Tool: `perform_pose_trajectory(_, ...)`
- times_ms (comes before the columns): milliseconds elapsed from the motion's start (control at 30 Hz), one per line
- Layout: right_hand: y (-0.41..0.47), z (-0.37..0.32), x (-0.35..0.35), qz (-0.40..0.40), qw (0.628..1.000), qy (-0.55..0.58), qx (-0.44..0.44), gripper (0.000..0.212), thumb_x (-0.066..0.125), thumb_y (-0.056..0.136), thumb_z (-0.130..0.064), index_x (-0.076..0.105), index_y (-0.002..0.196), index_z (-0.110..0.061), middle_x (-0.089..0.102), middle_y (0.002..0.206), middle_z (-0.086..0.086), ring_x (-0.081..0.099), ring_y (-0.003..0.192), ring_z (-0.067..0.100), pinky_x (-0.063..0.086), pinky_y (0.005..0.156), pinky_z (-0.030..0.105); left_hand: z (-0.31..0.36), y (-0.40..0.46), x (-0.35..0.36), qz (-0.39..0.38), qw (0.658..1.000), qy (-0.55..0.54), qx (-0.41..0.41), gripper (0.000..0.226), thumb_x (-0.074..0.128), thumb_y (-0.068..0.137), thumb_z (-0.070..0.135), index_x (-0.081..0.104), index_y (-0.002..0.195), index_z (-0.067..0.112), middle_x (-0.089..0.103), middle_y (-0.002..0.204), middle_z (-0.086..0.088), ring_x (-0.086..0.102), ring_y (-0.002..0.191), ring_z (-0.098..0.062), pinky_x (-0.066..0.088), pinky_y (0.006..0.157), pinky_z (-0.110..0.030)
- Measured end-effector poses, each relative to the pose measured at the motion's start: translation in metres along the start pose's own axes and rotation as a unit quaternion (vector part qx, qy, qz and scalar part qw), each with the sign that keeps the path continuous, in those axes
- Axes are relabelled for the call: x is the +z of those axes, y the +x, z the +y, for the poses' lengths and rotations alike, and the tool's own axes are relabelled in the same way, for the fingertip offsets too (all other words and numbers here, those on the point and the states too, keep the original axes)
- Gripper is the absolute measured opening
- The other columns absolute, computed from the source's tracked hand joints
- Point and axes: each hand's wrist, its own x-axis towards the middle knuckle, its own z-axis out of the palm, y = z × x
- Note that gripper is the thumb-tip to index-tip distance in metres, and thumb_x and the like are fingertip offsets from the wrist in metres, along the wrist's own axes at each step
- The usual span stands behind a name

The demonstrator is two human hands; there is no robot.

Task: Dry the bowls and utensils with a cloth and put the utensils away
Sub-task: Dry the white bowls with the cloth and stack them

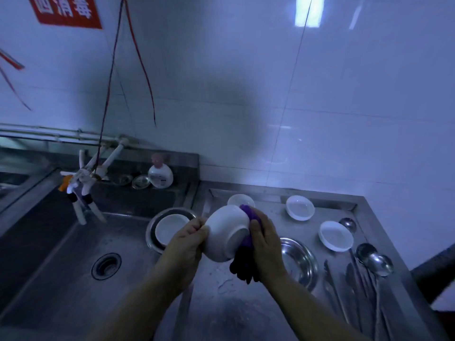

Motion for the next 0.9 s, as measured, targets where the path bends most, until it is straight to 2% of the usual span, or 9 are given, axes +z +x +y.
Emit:
perform_pose_trajectory(100, 0.004, 0.023, 0.017, 0.006, 0.998, -0.050, 0.031, 0.029, 0.048, 0.100, -0.017, 0.055, 0.111, -0.042, 0.059, 0.111, -0.005, 0.055, 0.102, 0.008, 0.047, 0.092, 0.039, 0.009, 0.023, -0.028, 0.054, 0.998, 0.012, -0.009, 0.020, 0.044, 0.095, 0.009, 0.063, 0.090, 0.011, 0.068, 0.086, -0.008, 0.062, 0.077, -0.019, 0.052, 0.065, -0.030)
perform_pose_trajectory(200, 0.004, 0.046, 0.029, 0.013, 0.994, -0.088, 0.061, 0.027, 0.047, 0.099, -0.011, 0.057, 0.118, -0.028, 0.060, 0.110, 0.002, 0.057, 0.102, 0.019, 0.048, 0.091, 0.043, 0.012, 0.054, -0.066, 0.124, 0.964, 0.231, 0.052, 0.024, 0.048, 0.094, 0.005, 0.063, 0.082, 0.020, 0.063, 0.078, 0.001, 0.056, 0.069, -0.012, 0.047, 0.054, -0.020)
perform_pose_trajectory(267, 0.003, 0.057, 0.035, 0.020, 0.991, -0.112, 0.072, 0.027, 0.047, 0.099, -0.011, 0.057, 0.118, -0.026, 0.060, 0.110, -0.001, 0.056, 0.101, 0.018, 0.048, 0.091, 0.042, 0.003, 0.073, -0.093, 0.121, 0.905, 0.398, 0.083, 0.020, 0.050, 0.092, 0.009, 0.060, 0.081, 0.023, 0.060, 0.076, 0.002, 0.054, 0.068, -0.012, 0.041, 0.054, -0.022)
perform_pose_trajectory(333, 0.002, 0.064, 0.038, 0.035, 0.990, -0.116, 0.076, 0.028, 0.048, 0.099, -0.009, 0.056, 0.114, -0.031, 0.060, 0.107, -0.006, 0.056, 0.101, 0.016, 0.046, 0.091, 0.036, -0.011, 0.087, -0.116, 0.111, 0.813, 0.563, 0.096, 0.017, 0.048, 0.092, 0.020, 0.053, 0.076, 0.025, 0.056, 0.068, 0.005, 0.053, 0.063, -0.014, 0.036, 0.053, -0.026)
perform_pose_trajectory(467, -0.001, 0.075, 0.040, 0.043, 0.985, -0.128, 0.105, 0.027, 0.049, 0.098, -0.010, 0.054, 0.112, -0.032, 0.058, 0.108, -0.006, 0.055, 0.102, 0.015, 0.042, 0.091, 0.029, -0.035, 0.103, -0.143, 0.020, 0.685, 0.717, 0.126, 0.018, 0.046, 0.095, 0.026, 0.062, 0.094, 0.018, 0.068, 0.084, -0.002, 0.063, 0.076, -0.023, 0.047, 0.069, -0.030)
perform_pose_trajectory(533, -0.002, 0.081, 0.039, 0.049, 0.983, -0.126, 0.121, 0.026, 0.049, 0.098, -0.010, 0.054, 0.112, -0.031, 0.058, 0.108, -0.003, 0.055, 0.103, 0.017, 0.042, 0.090, 0.029, -0.040, 0.104, -0.147, -0.016, 0.628, 0.761, 0.162, 0.008, 0.069, 0.080, 0.017, 0.068, 0.086, 0.012, 0.069, 0.075, -0.009, 0.066, 0.066, -0.027, 0.051, 0.059, -0.032)
perform_pose_trajectory(600, -0.002, 0.084, 0.038, 0.055, 0.982, -0.126, 0.129, 0.025, 0.049, 0.098, -0.009, 0.055, 0.112, -0.029, 0.059, 0.109, 0.000, 0.056, 0.103, 0.019, 0.045, 0.092, 0.035, -0.046, 0.104, -0.149, -0.041, 0.586, 0.780, 0.214, 0.028, 0.088, 0.049, 0.004, 0.070, 0.070, 0.010, 0.064, 0.055, -0.009, 0.061, 0.046, -0.027, 0.048, 0.038, -0.029)
perform_pose_trajectory(733, -0.004, 0.090, 0.037, 0.055, 0.978, -0.137, 0.145, 0.024, 0.049, 0.098, -0.010, 0.054, 0.114, -0.028, 0.059, 0.112, 0.003, 0.056, 0.104, 0.020, 0.047, 0.095, 0.046, -0.051, 0.107, -0.152, -0.031, 0.576, 0.776, 0.255, 0.038, 0.090, 0.029, -0.002, 0.069, 0.059, 0.009, 0.058, 0.046, -0.006, 0.055, 0.036, -0.024, 0.039, 0.032, -0.021)
perform_pose_trajectory(900, -0.005, 0.094, 0.037, 0.051, 0.975, -0.133, 0.169, 0.025, 0.048, 0.099, -0.013, 0.055, 0.120, -0.023, 0.057, 0.117, 0.003, 0.054, 0.109, 0.022, 0.046, 0.096, 0.050, -0.061, 0.110, -0.158, -0.041, 0.591, 0.763, 0.260, 0.039, 0.088, 0.027, -0.005, 0.068, 0.058, 0.007, 0.057, 0.045, -0.008, 0.054, 0.036, -0.024, 0.040, 0.033, -0.020)
